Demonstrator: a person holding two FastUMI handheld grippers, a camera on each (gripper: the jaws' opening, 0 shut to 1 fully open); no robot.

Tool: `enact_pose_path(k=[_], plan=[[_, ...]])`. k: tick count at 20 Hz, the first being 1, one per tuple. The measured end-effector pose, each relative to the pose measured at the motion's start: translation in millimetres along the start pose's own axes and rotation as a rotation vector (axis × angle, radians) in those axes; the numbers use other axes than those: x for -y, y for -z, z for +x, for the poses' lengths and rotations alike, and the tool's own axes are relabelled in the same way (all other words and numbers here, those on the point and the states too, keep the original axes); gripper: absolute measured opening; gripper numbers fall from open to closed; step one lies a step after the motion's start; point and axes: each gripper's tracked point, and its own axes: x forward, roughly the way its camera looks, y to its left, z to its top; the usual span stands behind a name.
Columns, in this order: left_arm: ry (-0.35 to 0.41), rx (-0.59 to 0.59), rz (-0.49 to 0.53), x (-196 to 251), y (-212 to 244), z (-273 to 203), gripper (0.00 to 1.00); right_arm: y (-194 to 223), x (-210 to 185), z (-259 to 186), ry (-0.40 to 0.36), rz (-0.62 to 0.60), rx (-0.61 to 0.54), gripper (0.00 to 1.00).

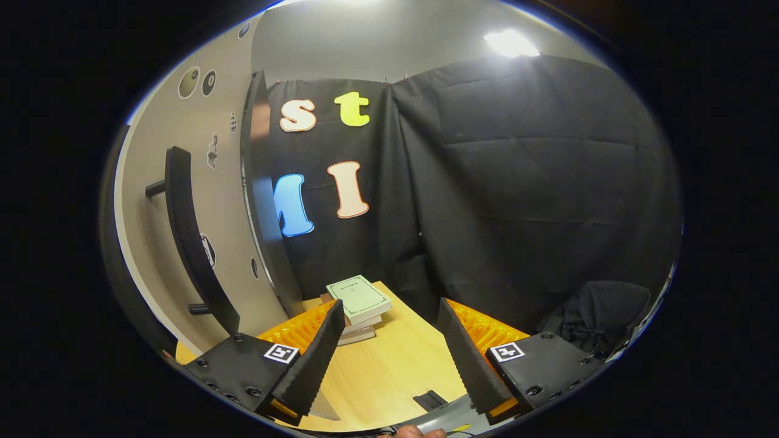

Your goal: Open the cabinet door with the right hand, grasp the bottle in the cabinet with the left hand and place it on the coaster, then close the cabinet door with the right hand.

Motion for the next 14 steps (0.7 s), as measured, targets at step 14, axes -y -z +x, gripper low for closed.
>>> enact_pose_path(k=[14], plan=[[-0.001, 0.16, 0.044, 3.3, -157.2, -30.9, 0.83, 3.9, 0.9, 12.1, -0.033, 0.074, -0.011, 0.98]])
